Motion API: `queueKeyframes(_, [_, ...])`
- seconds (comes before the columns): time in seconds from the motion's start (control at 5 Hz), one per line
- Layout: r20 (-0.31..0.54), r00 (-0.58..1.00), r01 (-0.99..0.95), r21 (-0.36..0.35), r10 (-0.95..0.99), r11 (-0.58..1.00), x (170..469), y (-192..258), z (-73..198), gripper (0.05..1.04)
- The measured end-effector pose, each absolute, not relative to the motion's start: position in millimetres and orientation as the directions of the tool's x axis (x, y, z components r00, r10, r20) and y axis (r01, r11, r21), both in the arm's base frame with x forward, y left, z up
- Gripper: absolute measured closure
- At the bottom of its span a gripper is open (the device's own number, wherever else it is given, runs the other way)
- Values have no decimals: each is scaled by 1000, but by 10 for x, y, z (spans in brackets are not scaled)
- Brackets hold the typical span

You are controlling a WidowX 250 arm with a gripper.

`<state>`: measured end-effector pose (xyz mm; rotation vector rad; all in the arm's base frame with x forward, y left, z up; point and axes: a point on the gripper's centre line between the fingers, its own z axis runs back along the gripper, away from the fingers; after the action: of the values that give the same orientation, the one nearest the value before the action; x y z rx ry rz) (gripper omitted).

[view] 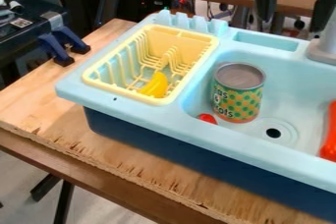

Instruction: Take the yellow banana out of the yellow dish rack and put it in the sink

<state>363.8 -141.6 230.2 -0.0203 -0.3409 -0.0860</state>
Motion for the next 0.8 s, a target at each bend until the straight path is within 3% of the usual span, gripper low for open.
queueKeyframes(0.2, [296,951,95,10,-94,995,3640,-1413,2149,83])
queueKeyframes(0.4, [243,957,152,35,-156,988,3624,-1134,2024,83])
queueKeyframes(0.8, [262,955,144,-9,-137,989,3473,-566,2125,83])
